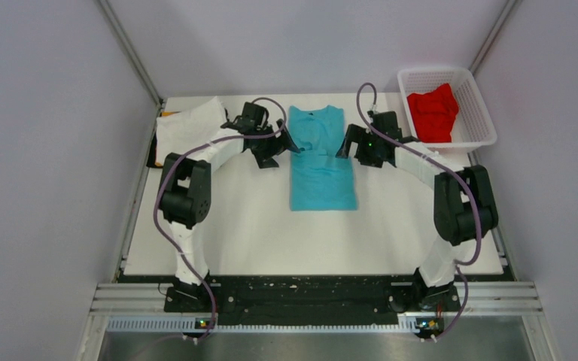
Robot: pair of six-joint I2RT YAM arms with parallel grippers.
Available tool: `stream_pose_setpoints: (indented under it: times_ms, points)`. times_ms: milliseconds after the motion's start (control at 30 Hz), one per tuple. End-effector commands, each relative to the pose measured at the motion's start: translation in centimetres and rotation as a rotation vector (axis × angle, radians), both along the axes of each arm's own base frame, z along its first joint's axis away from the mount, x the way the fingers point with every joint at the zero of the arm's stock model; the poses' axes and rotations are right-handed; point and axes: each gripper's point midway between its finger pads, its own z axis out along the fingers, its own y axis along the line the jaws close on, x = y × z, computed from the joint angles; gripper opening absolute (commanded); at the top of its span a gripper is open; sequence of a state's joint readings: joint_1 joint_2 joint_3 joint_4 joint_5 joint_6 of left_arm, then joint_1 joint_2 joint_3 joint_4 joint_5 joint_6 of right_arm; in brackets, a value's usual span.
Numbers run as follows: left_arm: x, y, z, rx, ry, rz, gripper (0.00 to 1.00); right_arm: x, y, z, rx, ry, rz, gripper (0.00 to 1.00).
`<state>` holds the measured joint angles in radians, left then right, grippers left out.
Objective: Fold and stack the t-shirts
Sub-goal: Fold the folded rectangular tshirt in 1/3 of the way, then grab one side of the 2/3 rectangular tshirt with both arms
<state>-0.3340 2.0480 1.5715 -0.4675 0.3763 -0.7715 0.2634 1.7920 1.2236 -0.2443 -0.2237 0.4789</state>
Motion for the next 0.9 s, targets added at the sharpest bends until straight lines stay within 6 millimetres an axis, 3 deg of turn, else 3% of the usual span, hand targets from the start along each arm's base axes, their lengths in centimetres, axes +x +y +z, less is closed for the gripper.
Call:
stream_pose_setpoints:
  times_ms: [0,133,267,300,400,567,867]
  points:
    - [-5.1,0.4,2.7,-0.007,-0.051,-0.038,0.99,-4.3,-1.1,1.4,0.024,-0.048,0.015,0.99]
    - [-10.0,0.7,0.2,0.020,0.027,-0.060,0.99,-9.3,-1.4,-0.4,0.062,0.038,0.028,0.97]
    - [-12.8,-0.8,-1.7,0.012,0.070,-0.101,0.93,-11.6,-1.3,-1.8,0.110,0.092,0.006,0.91]
    - [-13.2,-1.2,-2.2,0.012,0.086,-0.111,0.90,-11.7,-1.4,-2.2,0.113,0.101,-0.004,0.88]
    - [-14.1,-2.0,-3.6,0.019,0.135,-0.135,0.76,-12.0,-1.4,-3.3,0.118,0.133,-0.034,0.52]
    - [-15.3,-1.9,-5.4,0.050,0.186,-0.129,0.56,-13.1,-1.7,-4.9,0.106,0.185,-0.034,0.47]
    - [-14.8,-0.9,-7.8,0.115,0.205,-0.068,0.46,-14.0,-1.9,-7.3,0.092,0.229,-0.027,0.41]
